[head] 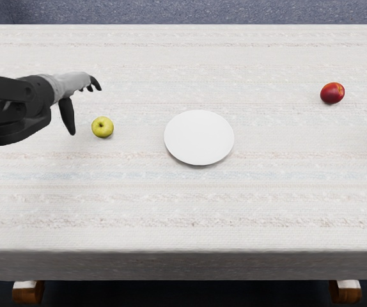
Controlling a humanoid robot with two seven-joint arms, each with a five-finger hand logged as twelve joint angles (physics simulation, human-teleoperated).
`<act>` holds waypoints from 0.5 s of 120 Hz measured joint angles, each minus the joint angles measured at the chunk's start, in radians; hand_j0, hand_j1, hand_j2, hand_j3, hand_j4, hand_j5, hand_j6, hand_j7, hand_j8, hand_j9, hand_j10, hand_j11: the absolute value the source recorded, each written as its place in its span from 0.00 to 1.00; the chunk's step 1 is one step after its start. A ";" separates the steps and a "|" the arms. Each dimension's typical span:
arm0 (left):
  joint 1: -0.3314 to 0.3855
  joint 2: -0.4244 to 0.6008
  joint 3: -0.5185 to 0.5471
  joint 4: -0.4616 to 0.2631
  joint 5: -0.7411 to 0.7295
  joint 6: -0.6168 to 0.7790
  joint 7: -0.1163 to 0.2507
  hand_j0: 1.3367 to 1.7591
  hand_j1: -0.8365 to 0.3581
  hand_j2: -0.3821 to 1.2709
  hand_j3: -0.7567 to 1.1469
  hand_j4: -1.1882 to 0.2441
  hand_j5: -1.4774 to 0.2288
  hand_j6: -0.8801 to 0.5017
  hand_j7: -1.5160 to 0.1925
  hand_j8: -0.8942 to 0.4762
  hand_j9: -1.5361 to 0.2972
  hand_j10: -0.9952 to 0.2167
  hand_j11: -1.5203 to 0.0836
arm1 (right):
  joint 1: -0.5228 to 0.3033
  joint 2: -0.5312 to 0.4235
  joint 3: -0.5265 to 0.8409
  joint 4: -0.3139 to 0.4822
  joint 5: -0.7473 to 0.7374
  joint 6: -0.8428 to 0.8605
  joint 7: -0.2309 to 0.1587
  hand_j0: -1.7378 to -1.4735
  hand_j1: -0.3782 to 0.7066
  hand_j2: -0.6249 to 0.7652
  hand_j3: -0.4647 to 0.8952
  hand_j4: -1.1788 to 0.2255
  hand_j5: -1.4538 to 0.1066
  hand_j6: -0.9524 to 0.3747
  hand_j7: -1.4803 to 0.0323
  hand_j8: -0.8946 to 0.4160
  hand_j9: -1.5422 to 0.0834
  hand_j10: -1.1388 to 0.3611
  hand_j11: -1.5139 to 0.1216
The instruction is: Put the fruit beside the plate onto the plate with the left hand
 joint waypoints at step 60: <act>0.173 -0.228 0.019 0.249 0.026 0.069 0.033 0.76 0.75 0.26 0.40 0.66 0.68 0.46 0.70 0.47 0.66 0.62 0.75 | 0.000 0.000 0.000 0.000 0.000 0.000 0.000 0.30 0.06 0.44 0.34 0.82 0.90 0.69 0.95 0.66 0.92 0.74 0.90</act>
